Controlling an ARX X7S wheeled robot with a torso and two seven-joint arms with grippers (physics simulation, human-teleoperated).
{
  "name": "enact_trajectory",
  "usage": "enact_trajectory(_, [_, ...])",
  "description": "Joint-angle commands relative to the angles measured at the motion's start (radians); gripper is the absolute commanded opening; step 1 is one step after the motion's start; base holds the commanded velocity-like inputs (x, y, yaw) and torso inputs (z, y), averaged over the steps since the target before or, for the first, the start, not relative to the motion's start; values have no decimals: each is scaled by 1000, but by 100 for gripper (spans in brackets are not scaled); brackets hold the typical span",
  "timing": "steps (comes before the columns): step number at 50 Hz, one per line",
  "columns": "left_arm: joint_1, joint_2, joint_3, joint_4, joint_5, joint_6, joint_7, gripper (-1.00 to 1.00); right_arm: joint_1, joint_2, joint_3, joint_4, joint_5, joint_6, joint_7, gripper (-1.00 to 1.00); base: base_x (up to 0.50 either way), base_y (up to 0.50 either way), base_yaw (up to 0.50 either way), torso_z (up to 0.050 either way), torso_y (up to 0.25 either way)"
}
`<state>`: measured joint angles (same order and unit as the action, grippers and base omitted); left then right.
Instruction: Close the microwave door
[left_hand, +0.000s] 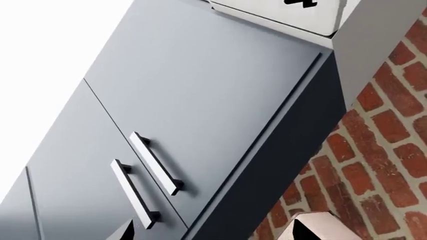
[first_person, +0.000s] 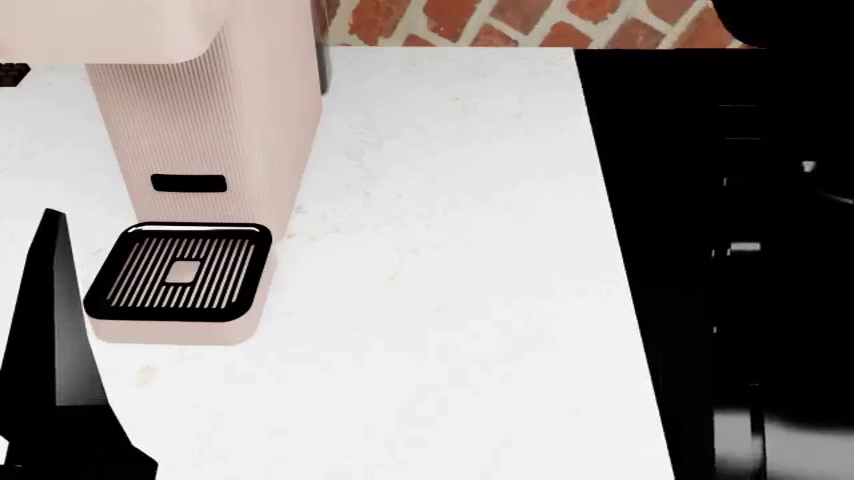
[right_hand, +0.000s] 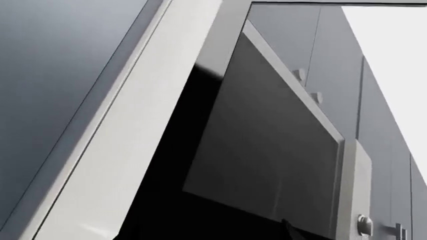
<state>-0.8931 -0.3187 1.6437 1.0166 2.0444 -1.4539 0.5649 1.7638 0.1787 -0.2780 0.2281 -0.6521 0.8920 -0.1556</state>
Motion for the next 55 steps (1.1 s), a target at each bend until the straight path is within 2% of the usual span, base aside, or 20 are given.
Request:
enact_trajectory(1, [0, 8, -4, -8, 10, 3, 15, 100, 29, -1, 12, 58, 19, -8, 17, 100, 0, 0, 0, 0, 0])
enact_trajectory(21, [0, 9, -4, -7, 11, 4, 14, 100, 95, 17, -55, 304, 23, -51, 21, 100, 0, 0, 0, 0, 0])
enact_trajectory(37, [-4, -3, -2, -5, 5, -11, 4, 100, 168, 4, -24, 433, 69, -70, 35, 100, 0, 0, 0, 0, 0])
enact_trajectory(55, [-7, 2, -14, -8, 13, -6, 21, 100, 291, -41, -30, 800, 129, -236, 116, 100, 0, 0, 0, 0, 0])
